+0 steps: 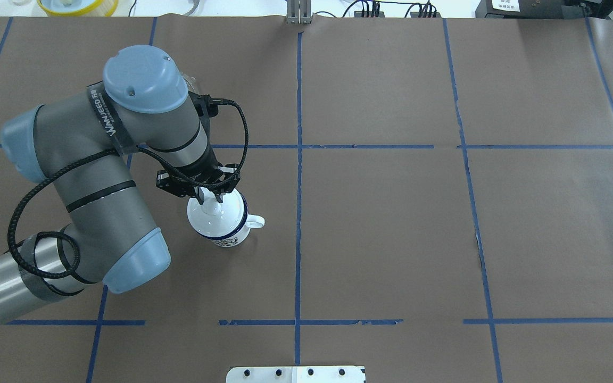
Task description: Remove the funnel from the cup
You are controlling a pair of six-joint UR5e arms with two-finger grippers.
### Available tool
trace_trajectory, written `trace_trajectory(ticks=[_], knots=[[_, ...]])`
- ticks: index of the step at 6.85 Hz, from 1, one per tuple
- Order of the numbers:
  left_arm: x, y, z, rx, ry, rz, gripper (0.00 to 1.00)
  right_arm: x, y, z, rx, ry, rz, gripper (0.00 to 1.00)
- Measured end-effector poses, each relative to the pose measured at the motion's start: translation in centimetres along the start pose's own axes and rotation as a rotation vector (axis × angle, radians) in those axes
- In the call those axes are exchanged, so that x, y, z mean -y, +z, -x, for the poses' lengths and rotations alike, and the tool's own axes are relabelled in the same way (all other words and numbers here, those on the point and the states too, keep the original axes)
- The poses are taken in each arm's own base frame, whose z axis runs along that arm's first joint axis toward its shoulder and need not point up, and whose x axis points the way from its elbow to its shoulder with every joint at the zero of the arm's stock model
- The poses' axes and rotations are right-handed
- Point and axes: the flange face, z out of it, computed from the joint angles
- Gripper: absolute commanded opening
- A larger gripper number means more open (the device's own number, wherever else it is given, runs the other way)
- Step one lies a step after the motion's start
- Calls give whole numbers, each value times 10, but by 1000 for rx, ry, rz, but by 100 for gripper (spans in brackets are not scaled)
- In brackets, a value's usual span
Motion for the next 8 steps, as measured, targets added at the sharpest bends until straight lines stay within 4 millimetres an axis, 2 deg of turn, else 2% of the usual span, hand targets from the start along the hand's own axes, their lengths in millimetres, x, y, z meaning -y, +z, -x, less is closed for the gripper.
trace_trajectory(ticks=[2,3,4,6,8], knots=[[-2,2,-1,2,-1,3,0,0,0,0,0,0,0,100],[-2,3,0,3,-1,4,11,0,0,0,0,0,0,100],[-1,4,0,5,-2,5,27,0,0,0,0,0,0,100],[0,8,1,10,-3,7,97,0,0,0,0,0,0,100],[1,8,0,5,1,4,100,0,0,0,0,0,0,100]])
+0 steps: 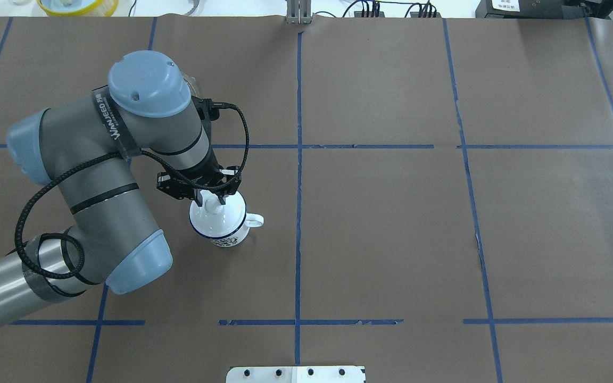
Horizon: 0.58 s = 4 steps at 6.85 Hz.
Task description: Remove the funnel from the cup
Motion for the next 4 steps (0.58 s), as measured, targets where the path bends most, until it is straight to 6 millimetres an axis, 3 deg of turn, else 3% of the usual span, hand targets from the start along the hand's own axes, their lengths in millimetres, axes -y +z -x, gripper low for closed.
trace_trajectory(ticks=[3,4], knots=[[2,-7,5,-9,11,-16,100,0,0,0,0,0,0,100],[12,-27,15,-25,34,-46,100,0,0,0,0,0,0,100]])
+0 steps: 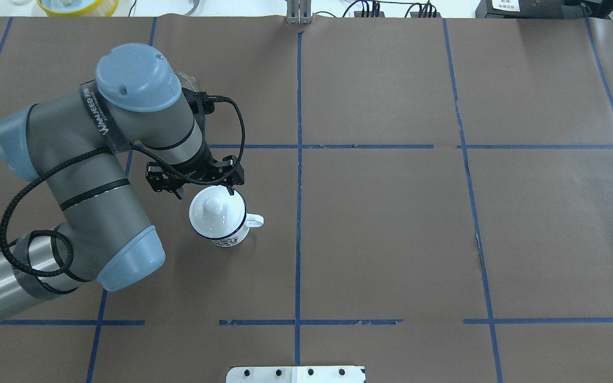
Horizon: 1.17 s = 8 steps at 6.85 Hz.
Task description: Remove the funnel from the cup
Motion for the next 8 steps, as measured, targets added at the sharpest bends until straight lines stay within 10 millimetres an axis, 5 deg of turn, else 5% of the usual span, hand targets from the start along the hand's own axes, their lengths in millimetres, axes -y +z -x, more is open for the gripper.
trace_trajectory(ticks=[1,3,5,8], knots=[[16,-28,25,-15,49,-47,100,0,0,0,0,0,0,100],[61,-87,134,12,163,-143,100,0,0,0,0,0,0,100],[101,-112,299,62,259,-110,100,0,0,0,0,1,1,100],[103,-85,567,37,272,30,100,0,0,0,0,0,0,100]])
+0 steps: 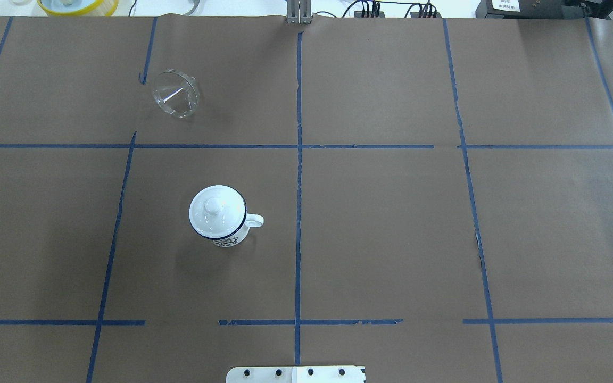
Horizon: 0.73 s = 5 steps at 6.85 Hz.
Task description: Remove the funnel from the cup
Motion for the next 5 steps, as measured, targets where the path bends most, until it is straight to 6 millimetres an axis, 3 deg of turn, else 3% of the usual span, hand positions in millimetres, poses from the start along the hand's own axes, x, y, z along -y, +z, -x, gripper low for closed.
trace_trajectory(ticks=[1,2,3,5], knots=[[-40,17,60,-17,-1,25,100,0,0,0,0,0,0,100],[-71,29,88,-26,2,38,100,0,0,0,0,0,0,100],[-84,31,96,-26,6,38,100,0,0,0,0,0,0,100],[-93,32,105,2,4,52,100,0,0,0,0,0,0,100]])
